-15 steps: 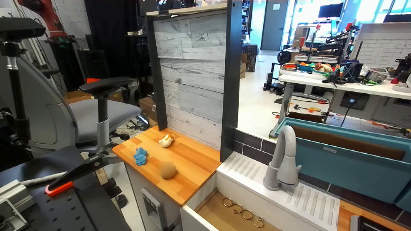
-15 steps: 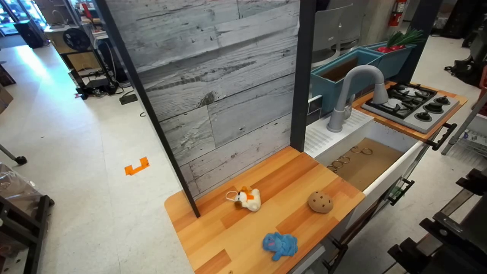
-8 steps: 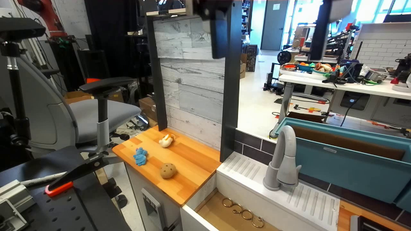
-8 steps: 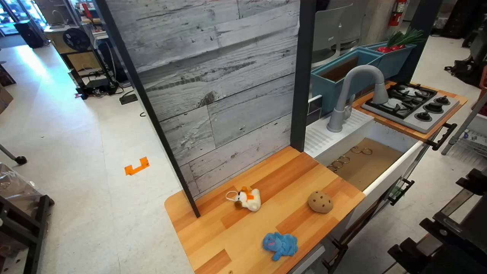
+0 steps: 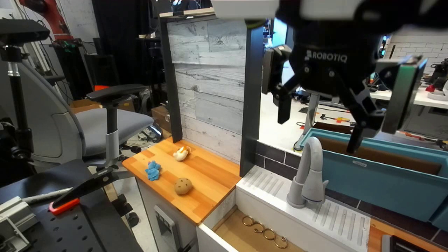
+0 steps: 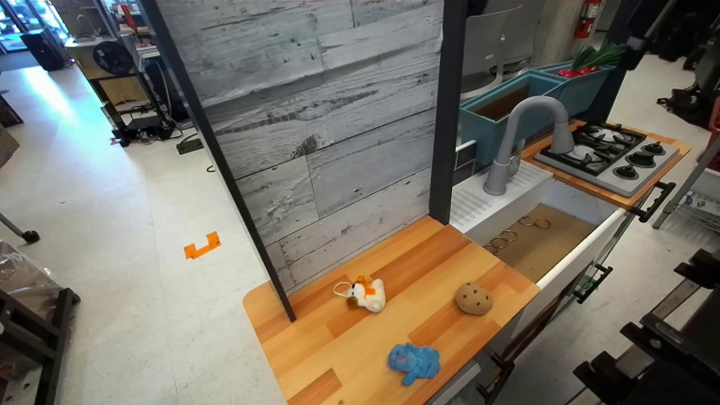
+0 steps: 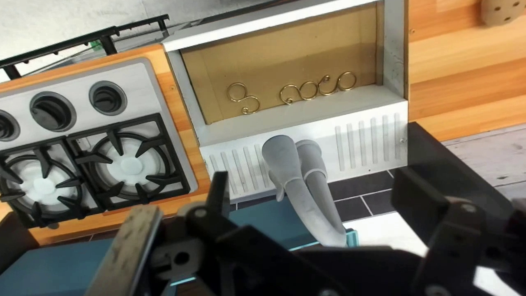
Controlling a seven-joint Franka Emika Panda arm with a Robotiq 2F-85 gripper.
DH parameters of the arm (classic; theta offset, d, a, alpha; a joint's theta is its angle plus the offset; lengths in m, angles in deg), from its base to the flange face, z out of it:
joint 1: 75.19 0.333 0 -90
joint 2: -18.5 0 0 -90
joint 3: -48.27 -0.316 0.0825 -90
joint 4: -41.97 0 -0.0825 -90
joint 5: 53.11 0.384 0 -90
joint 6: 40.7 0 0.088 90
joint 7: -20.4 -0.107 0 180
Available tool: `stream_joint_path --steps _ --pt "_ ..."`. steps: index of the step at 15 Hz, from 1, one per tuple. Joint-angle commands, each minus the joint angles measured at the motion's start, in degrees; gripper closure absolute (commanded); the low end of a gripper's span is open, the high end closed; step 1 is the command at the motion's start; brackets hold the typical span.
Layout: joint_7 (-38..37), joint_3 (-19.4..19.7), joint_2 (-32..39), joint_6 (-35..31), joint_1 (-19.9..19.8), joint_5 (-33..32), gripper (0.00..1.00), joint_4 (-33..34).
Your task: Push the grey faucet to the left
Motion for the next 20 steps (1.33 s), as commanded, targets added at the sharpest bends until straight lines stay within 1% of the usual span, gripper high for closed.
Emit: stream_joint_path --steps 1,4,10,14,16,20 --pt "1.9 -4.29 8.11 -5.08 -3.93 2.7 0.0 5.56" --pt "1.35 -6.16 13.43 -7.81 -5.4 -0.4 0.0 8.23" --pt "0.08 -7.16 21.43 -9.08 -5.69 -4.56 0.0 12.5" --pt "-0.24 -5.53 25.03 -12.1 -4.55 -10.04 0.0 14.83" --pt "0.54 -5.13 26.13 -11.81 -4.47 -13.22 0.0 15.88" --pt "1.16 -6.39 27.36 -11.64 -4.6 -16.12 0.0 16.24"
